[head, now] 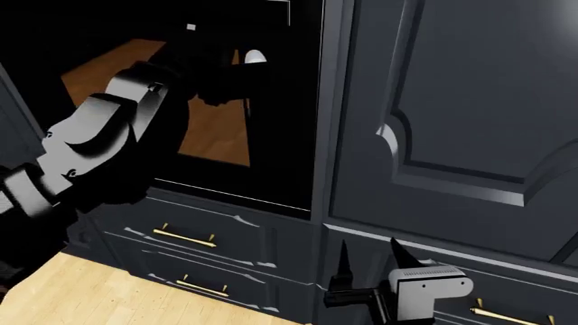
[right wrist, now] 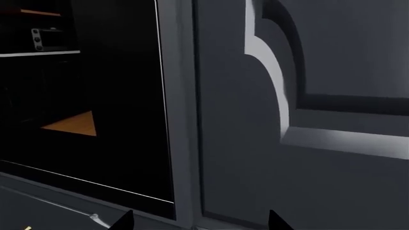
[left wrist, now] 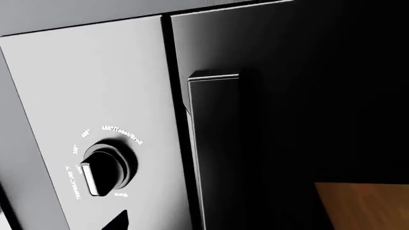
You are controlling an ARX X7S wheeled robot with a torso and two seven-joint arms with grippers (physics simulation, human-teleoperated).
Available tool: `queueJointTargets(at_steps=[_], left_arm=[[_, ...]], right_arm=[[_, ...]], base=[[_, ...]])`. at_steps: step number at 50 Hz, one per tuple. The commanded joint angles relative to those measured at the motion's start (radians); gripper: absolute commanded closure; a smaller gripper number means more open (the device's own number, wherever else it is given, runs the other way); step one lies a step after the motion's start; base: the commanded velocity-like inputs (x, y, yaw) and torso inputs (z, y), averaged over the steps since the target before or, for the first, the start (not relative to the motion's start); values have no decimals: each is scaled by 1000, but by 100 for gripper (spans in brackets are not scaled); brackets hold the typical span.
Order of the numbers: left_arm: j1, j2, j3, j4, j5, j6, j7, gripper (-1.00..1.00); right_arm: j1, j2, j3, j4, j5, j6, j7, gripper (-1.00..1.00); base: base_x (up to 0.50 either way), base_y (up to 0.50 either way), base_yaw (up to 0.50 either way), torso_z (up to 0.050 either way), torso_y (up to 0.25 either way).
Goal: Open the oven door
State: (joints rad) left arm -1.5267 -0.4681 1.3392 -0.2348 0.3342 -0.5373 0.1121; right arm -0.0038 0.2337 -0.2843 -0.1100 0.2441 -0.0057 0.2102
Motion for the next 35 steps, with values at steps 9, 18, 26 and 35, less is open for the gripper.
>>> queueJointTargets(at_steps=[9, 18, 26, 35], left_arm=[[20, 43, 0, -50, -12, 27, -18, -100], [32, 52, 0, -59, -17, 28, -21, -100], [44, 62, -1, -84, -23, 39, -31, -100], [46, 74, -8, -120, -33, 34, -28, -100]], right_arm=[[1, 9, -8, -7, 8, -1, 9, -100], [0, 13, -12, -11, 11, -5, 12, -100], [1, 15, -14, -11, 14, -4, 15, -100], [2, 19, -17, -15, 19, -1, 20, -100]], base=[[0, 0, 0, 0, 0], [0, 0, 0, 0, 0], [0, 0, 0, 0, 0], [0, 0, 0, 0, 0]])
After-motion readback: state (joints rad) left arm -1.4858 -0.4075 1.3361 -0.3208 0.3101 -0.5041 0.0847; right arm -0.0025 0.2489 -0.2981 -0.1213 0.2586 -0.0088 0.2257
